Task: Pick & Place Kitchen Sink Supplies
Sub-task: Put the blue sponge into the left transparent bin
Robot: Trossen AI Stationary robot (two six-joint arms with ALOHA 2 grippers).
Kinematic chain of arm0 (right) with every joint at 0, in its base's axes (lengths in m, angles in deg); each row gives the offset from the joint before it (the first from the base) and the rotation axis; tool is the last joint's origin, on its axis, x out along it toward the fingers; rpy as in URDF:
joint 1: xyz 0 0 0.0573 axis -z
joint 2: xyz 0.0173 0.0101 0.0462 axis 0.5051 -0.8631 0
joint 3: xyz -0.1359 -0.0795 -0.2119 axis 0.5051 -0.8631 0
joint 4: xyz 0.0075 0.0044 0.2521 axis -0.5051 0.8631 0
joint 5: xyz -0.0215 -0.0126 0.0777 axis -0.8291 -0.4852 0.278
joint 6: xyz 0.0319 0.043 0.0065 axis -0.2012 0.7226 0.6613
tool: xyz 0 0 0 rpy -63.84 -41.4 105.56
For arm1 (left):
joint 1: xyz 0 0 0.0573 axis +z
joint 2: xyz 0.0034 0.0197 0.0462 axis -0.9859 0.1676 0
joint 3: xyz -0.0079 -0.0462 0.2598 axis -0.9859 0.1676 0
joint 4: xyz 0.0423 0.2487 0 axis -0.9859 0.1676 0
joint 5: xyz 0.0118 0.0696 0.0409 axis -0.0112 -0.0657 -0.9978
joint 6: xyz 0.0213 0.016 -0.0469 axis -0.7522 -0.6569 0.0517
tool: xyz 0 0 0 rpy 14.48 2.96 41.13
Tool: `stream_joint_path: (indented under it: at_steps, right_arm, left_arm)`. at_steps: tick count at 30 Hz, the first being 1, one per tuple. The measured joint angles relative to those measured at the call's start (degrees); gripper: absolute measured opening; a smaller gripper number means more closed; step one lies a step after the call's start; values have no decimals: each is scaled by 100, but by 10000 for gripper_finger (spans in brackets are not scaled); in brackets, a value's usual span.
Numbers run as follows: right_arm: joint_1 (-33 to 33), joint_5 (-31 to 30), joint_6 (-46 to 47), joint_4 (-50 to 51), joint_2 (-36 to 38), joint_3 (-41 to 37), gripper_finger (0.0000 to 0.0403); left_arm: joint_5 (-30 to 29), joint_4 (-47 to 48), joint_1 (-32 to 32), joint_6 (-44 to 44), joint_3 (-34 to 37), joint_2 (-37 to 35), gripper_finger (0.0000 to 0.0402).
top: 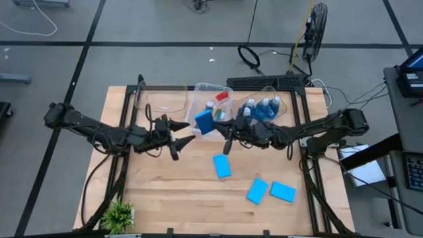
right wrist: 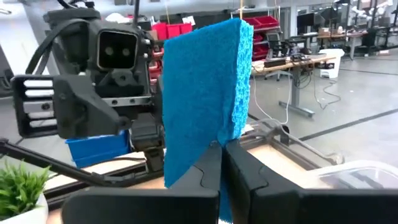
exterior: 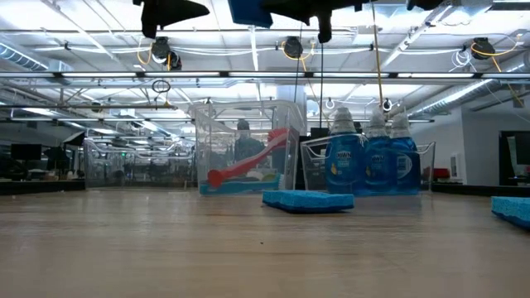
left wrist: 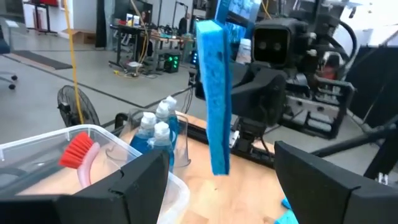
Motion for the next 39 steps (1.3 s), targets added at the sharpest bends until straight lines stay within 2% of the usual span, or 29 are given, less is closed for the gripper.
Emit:
stream_joint_path:
  at_steps: [9,18,22,26,29,32,39]
  right_arm:
    - [-33,17,62,9,-231,182,0]
    - [-28,20,66,27,-239,206,0]
    - [-28,20,98,122,-239,206,0]
    - [-28,20,152,165,-239,206,0]
    - [-28,22,152,183,-239,206,0]
    - [-28,35,152,170,-239,206,0]
    - [-20,272,152,182,-239,206,0]
  left_arm:
    - [195,-24,276,248,0,24,294]
    - [448,-619,535,325,-2,414,303]
    - [750,-1015,710,334,0,573,303]
    - [943,-1185,824,340,0,697,292]
    - [1039,-1202,860,375,0,723,263]
    - [1090,-1212,873,544,0,747,212]
    - [1208,-1203,871,650,0,751,24]
